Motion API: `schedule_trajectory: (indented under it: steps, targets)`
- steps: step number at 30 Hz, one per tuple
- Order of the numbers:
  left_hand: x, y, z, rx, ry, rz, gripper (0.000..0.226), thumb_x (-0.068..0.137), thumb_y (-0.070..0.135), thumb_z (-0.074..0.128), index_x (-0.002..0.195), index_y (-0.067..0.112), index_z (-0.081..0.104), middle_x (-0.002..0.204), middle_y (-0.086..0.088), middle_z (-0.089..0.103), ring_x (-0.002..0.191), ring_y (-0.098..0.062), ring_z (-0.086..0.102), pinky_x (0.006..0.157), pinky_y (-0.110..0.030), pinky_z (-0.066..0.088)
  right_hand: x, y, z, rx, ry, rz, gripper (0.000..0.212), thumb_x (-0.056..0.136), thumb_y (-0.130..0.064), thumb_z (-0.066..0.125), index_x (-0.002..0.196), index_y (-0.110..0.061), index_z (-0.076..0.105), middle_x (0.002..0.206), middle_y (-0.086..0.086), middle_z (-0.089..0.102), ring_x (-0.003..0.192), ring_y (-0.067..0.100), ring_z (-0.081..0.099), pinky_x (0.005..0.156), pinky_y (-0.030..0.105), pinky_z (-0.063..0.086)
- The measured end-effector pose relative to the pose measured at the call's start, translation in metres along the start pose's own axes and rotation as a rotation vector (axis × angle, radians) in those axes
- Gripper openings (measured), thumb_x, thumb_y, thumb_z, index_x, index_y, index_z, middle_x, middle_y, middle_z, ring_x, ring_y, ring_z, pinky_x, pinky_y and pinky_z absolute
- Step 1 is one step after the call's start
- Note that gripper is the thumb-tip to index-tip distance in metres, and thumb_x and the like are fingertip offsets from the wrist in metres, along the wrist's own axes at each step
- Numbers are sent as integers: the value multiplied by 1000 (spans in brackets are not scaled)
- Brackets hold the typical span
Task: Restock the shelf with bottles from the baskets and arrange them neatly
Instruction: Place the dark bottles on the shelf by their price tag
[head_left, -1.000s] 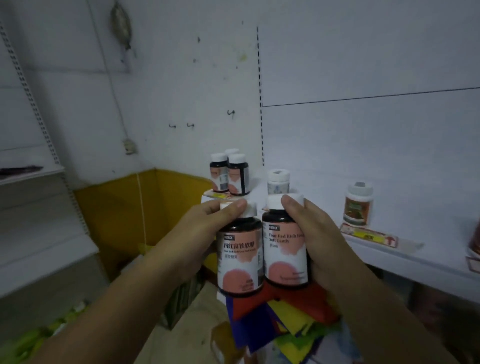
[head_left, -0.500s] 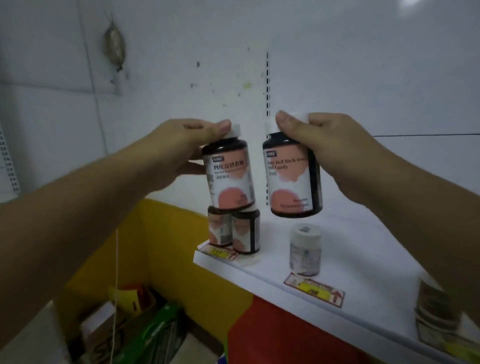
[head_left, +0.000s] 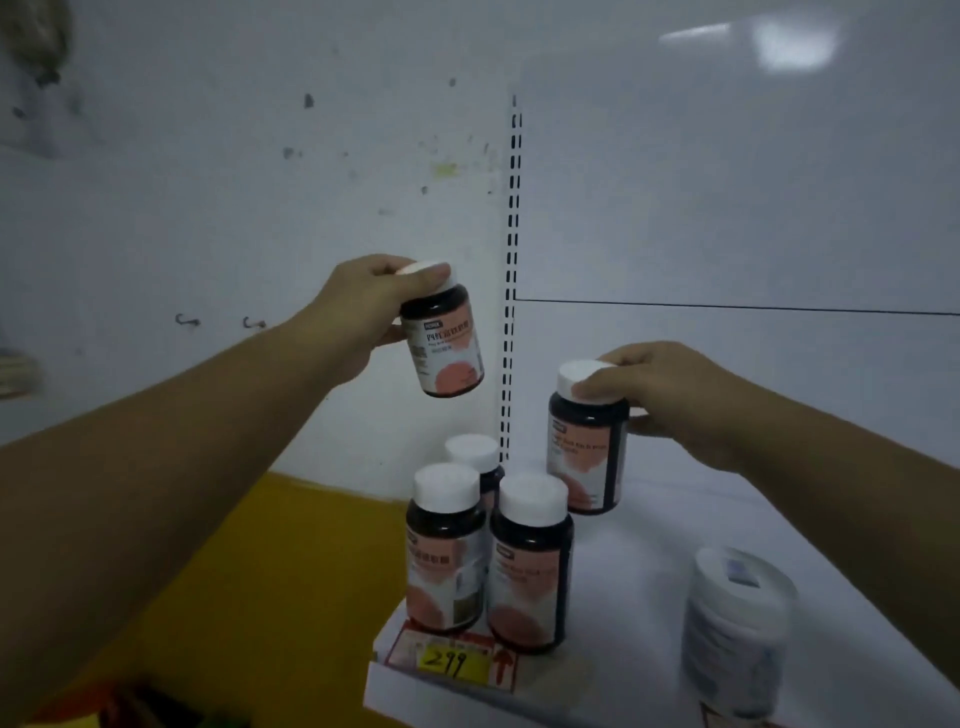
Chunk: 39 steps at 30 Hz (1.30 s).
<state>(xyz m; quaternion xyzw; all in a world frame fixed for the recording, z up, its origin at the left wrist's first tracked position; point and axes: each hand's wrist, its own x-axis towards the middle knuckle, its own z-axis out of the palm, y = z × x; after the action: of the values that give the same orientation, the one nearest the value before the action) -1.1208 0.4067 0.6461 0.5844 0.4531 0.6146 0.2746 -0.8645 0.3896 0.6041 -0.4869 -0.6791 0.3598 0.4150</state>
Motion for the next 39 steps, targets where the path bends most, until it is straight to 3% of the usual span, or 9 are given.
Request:
schedule_trajectory:
  steps: [5,8,15,21,25,27,30,34,39]
  targets:
    - [31,-53,9,-108,-94,-128,34,77,29,74,103,11,62,108,-8,67,100,-22,63,69,-29,51,20,18,30,15,-74,135,27,75,-14,73,99,-5,67,98,9,71,88,17,63,78,29,50]
    - [36,-79,20,-52,-214,-245,39,74,25,76,106,8,62,105,-7,68,99,-21,63,69,-30,51,23,26,40,-24,-157,217,24,75,-14,74,99,-9,69,100,7,72,92,17,65,84,29,51]
    - [31,-115,39,74,-509,-427,19,71,20,78,86,13,67,91,-4,69,83,-19,64,54,-25,52,22,39,45,-14,-234,282,21,80,-15,69,101,-15,70,98,3,72,92,15,65,88,30,50]
    - [26,-122,46,134,-642,-448,25,75,22,75,96,14,64,105,-9,68,93,-23,63,71,-32,54,20,39,44,-88,-294,286,24,90,-33,57,111,-25,65,113,-5,68,105,13,60,90,29,47]
    - [27,-120,49,187,-695,-454,30,75,29,75,100,14,64,106,-10,69,89,-21,66,68,-31,55,18,42,46,-93,-254,278,26,89,-37,57,114,-29,62,117,-6,64,108,11,58,93,29,47]
    - [31,-111,49,237,-692,-473,53,76,42,72,117,12,59,121,-9,62,108,-23,60,86,-40,54,20,45,44,-139,-126,207,41,88,-43,57,125,-27,55,130,-7,56,116,12,52,100,32,43]
    - [44,-80,56,377,-608,-342,76,78,58,61,138,16,42,144,-2,43,136,-23,35,109,-50,33,22,44,17,-511,116,34,56,90,-50,50,139,-24,41,147,-3,42,127,16,43,102,27,32]
    - [42,-25,86,866,-630,112,77,84,68,39,145,21,29,157,0,23,143,-21,22,116,-40,17,17,43,-47,-1145,100,26,70,92,-57,38,149,-22,18,159,1,16,146,19,10,117,41,12]
    - [7,8,141,1141,-749,256,81,83,72,28,149,27,15,160,2,8,147,-17,-3,119,-46,1,-32,47,-104,-1285,88,150,75,90,-62,33,149,-20,14,160,3,11,147,20,0,117,46,5]
